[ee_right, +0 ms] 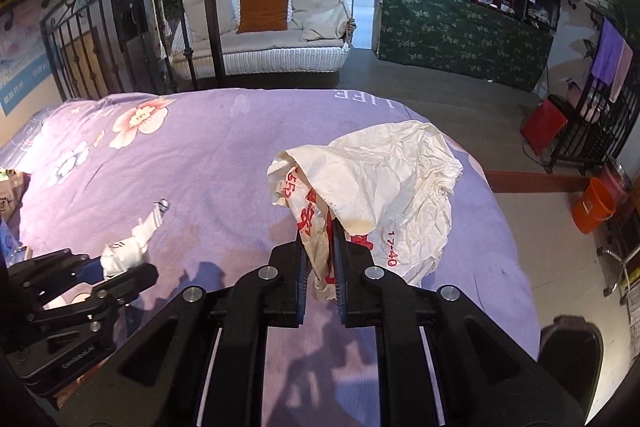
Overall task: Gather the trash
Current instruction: 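Carry the plastic bag over the bin and open the right tool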
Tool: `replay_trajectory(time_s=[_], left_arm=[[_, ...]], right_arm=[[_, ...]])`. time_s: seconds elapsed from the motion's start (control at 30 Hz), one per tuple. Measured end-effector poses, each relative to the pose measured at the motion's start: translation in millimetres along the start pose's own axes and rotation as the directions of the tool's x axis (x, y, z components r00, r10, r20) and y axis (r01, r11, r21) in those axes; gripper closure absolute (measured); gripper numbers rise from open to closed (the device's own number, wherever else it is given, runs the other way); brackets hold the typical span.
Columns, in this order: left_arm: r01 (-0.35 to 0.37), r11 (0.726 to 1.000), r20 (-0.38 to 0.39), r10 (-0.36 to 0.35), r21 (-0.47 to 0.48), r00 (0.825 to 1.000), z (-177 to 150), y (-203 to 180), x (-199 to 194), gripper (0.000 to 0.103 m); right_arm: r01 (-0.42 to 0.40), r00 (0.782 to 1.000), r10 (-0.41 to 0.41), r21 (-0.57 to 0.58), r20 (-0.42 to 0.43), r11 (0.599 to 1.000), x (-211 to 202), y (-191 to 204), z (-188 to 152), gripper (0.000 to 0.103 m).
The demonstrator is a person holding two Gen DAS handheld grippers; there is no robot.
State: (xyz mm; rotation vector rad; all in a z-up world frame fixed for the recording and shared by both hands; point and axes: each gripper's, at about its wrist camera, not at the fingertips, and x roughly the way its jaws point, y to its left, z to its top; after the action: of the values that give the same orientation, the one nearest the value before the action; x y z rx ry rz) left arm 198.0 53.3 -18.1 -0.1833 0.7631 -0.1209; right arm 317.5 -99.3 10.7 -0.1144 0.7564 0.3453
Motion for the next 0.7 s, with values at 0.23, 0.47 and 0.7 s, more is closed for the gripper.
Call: replay_trajectory(time_s=[0.23, 0.47, 0.7], left_arm=[[0.052, 0.997, 0.005, -0.053, 0.051, 0.999, -7, -26, -8, 0.076], [0.112, 0.988, 0.007, -0.114, 0.107, 0.993, -14, -53, -15, 0.076], [0.171, 0.971, -0.007, -0.172, 0.167, 0.985, -20, -84, -16, 0.076]], right_arm=[[0.022, 0.999, -0.025, 0.076, 0.029, 0.997, -45, -24, -34, 0.091], [0.111, 0.992, -0.119, 0.178, 0.035, 0.978, -91, -65, -76, 0.091], [0.189, 0.980, -0.198, 0.296, 0.000, 0.936, -119, -112, -114, 0.091]])
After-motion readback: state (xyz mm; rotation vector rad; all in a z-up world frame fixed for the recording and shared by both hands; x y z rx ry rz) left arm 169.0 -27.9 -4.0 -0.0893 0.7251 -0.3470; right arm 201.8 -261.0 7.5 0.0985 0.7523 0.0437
